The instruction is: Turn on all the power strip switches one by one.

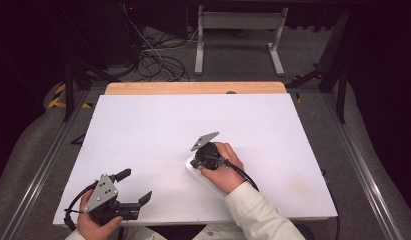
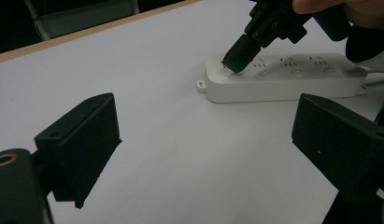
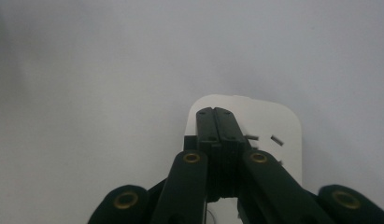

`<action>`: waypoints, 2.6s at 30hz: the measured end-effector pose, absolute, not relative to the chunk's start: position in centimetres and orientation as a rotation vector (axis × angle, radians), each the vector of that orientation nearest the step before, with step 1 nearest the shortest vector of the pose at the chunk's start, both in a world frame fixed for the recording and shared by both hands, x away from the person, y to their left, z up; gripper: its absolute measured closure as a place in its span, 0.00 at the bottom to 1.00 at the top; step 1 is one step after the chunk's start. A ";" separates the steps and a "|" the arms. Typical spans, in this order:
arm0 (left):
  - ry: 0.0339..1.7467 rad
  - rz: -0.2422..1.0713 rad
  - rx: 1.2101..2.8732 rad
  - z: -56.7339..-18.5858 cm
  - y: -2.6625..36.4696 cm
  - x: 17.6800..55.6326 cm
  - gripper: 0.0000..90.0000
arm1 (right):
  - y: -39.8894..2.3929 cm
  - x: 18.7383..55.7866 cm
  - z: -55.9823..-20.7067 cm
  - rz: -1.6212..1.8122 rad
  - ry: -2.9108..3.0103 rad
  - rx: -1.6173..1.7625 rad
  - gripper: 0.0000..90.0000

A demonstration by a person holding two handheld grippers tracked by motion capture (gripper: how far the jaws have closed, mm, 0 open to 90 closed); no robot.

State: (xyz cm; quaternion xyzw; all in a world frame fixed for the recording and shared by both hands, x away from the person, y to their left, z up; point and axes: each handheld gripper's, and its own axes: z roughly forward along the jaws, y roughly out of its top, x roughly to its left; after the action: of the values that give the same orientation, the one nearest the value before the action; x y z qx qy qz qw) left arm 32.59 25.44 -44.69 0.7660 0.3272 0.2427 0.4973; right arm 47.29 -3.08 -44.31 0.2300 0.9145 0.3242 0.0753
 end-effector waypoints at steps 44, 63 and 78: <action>0.793 0.589 1.858 -44.7 25.4 32.6 0.09 | -2.0 46.9 -44.6 0.850 2.739 0.700 1.00; 0.792 0.590 1.844 -44.6 25.7 32.6 0.09 | -4.1 45.5 -41.0 1.166 2.635 0.612 1.00; 0.797 0.588 1.842 -44.6 25.7 32.6 0.09 | -3.7 45.1 -40.7 1.308 2.592 0.573 0.51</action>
State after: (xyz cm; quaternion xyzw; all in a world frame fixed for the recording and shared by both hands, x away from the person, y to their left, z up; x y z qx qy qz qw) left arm 32.58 25.71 -44.56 0.7621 0.3298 0.2434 0.5012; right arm 45.11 -3.72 -40.70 0.1929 0.8722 0.4401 0.0911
